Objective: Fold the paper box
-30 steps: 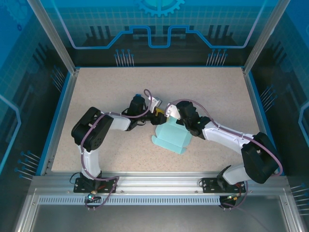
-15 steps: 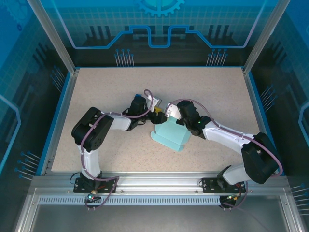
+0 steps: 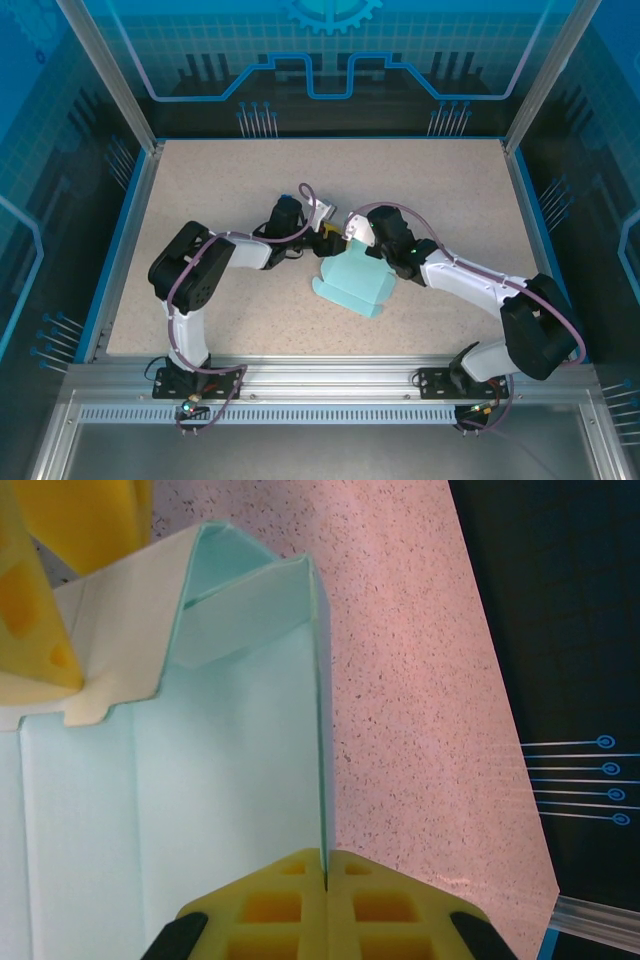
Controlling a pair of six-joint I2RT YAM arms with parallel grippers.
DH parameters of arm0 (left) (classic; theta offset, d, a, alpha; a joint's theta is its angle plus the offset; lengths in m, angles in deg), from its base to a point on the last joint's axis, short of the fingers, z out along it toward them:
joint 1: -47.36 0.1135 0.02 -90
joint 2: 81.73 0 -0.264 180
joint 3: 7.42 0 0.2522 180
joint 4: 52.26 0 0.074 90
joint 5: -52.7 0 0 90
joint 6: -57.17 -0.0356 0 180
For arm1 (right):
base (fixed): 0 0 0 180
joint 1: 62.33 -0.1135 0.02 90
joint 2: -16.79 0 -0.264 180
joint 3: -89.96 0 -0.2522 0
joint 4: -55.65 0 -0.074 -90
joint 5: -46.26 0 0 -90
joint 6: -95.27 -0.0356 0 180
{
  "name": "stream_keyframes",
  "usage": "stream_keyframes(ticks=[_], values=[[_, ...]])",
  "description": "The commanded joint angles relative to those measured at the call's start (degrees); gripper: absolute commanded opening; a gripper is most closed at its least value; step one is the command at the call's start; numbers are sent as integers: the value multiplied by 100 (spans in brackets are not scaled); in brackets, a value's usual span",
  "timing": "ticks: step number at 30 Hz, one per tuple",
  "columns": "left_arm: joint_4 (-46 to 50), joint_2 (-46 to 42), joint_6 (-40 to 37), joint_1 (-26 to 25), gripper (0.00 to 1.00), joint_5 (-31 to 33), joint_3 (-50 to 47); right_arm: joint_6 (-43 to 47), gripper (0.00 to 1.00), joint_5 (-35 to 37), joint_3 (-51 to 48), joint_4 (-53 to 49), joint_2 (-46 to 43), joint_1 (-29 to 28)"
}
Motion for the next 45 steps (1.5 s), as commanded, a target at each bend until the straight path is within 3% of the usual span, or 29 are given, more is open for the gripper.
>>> stream_keyframes(ticks=[1,11,23,28,35,45], values=[[-314,-254,24,-25,59,-473,-123,-216,0,-143,191,-97,34,30],[79,-299,-209,-16,56,-663,-81,-343,0,-174,505,-390,59,165],[473,-53,-316,-79,66,897,264,-506,0,-760,380,-517,-83,173],[354,-9,-319,-117,67,1172,262,-508,0,-962,376,-565,-74,173],[203,114,-290,-117,54,940,387,-460,0,-1089,371,-616,-54,190],[413,-294,-360,183,61,-55,77,-171,0,-428,315,-360,-170,329]])
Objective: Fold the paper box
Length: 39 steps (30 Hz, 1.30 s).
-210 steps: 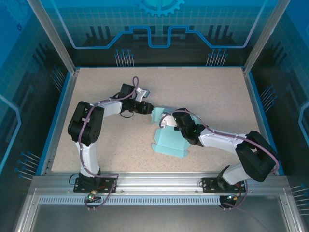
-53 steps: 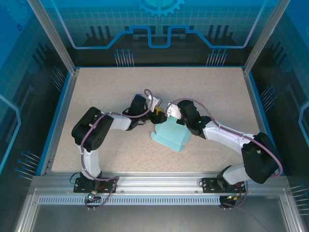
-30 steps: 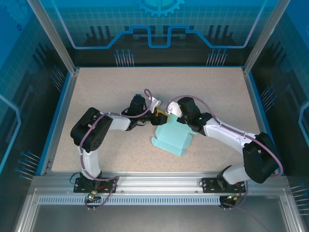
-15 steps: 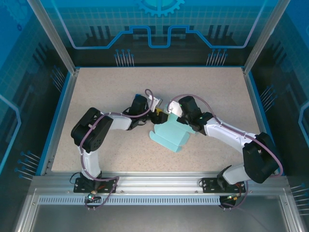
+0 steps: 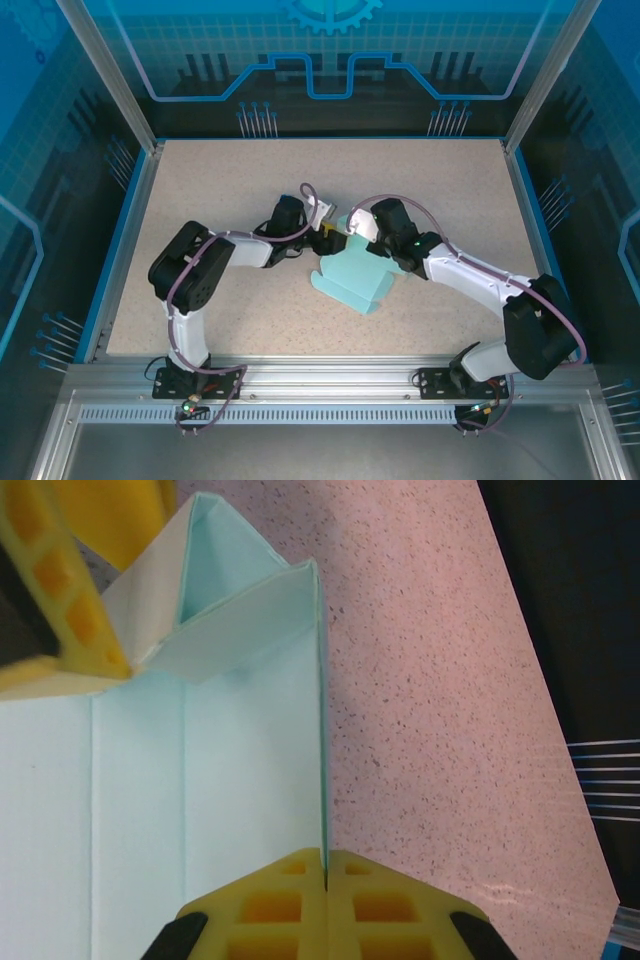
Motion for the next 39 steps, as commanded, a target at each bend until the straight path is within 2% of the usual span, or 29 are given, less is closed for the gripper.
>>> stream_keyframes(ticks=[1,5,20,27,32,39], values=[[44,-283,-138,178,62,-710,-57,223,0,185,11,200,-147,71],[374,-201,-393,327,64,-1157,118,600,0,415,-33,567,-39,52],[694,-17,-399,816,64,-1703,583,1904,0,761,-517,1794,462,-89],[1854,-126,-652,1060,63,-1615,886,2507,0,776,-755,2304,453,-150],[2740,142,-964,1109,55,-1392,1362,2823,0,781,-954,2816,471,-159],[3038,475,-1438,942,53,-1663,1716,3088,0,839,-1107,3206,590,-168]])
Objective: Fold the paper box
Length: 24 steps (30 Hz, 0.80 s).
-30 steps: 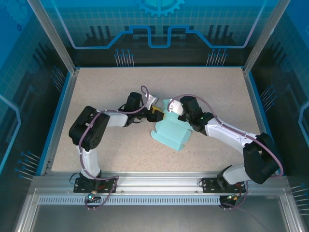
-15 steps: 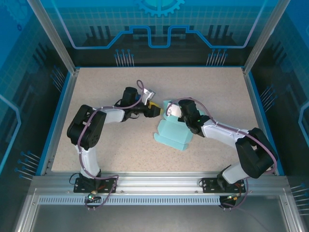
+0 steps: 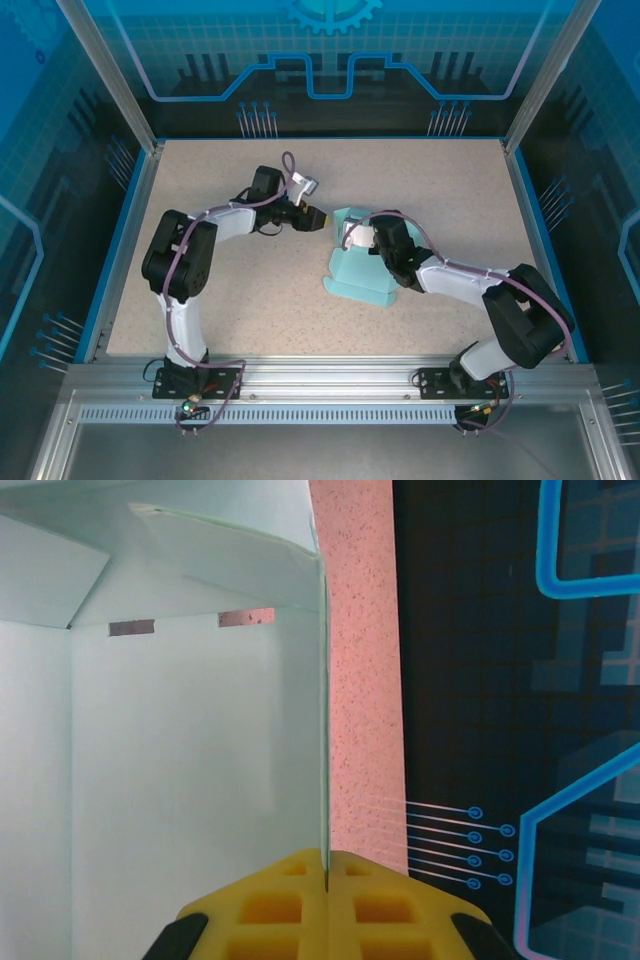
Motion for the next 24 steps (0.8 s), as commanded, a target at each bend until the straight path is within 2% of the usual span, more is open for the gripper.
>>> stream_keyframes(ticks=[1,11,24], values=[[461,205,-464,-135,54,-275,195,360,0,123,-138,480,174,-59],[1072,588,-664,-337,52,-268,713,218,0,89,-89,360,132,-58],[317,382,-404,-458,44,-706,339,4,0,81,45,70,117,-21]])
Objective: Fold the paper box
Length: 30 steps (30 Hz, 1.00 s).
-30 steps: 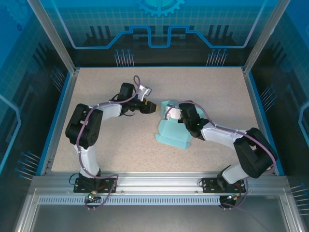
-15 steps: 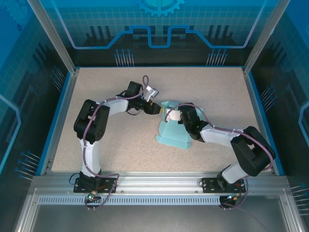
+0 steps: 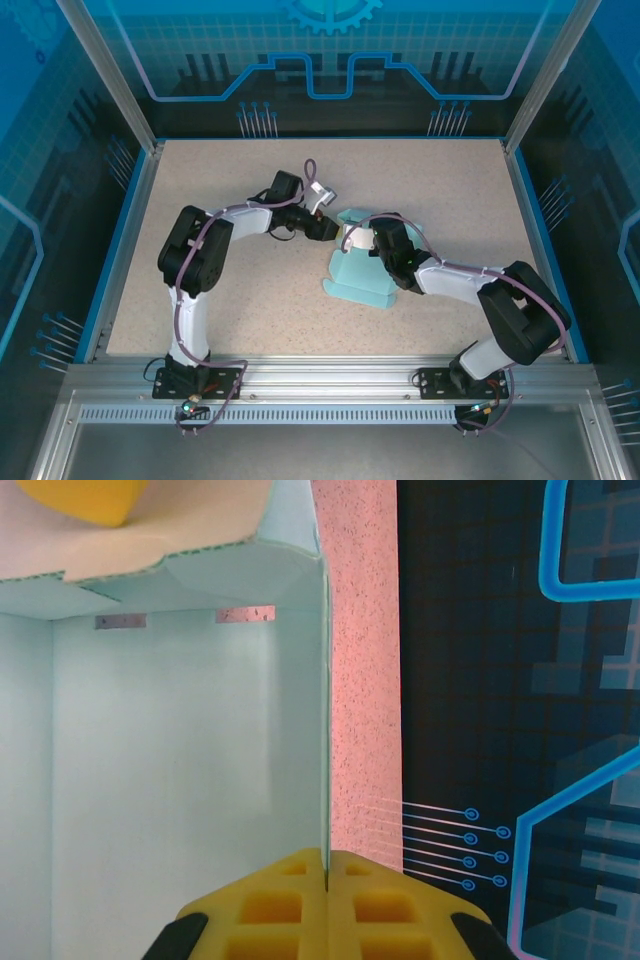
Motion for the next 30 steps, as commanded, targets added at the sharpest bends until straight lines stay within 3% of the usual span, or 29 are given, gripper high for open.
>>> stream_keyframes(ticks=[1,6,13,21,30], values=[[-294,-121,77,-34,43,-409,-179,-94,0,51,178,-185,1,-15],[-416,-116,135,-99,40,-487,-286,-171,0,50,223,-251,-17,4],[-1013,-166,514,-167,43,-463,-540,-263,0,71,264,-327,14,22],[-1572,-152,850,-208,54,118,-627,-370,0,59,305,-407,45,17],[-1852,-95,1217,-249,58,698,-621,-522,0,-18,345,-502,70,-22]])
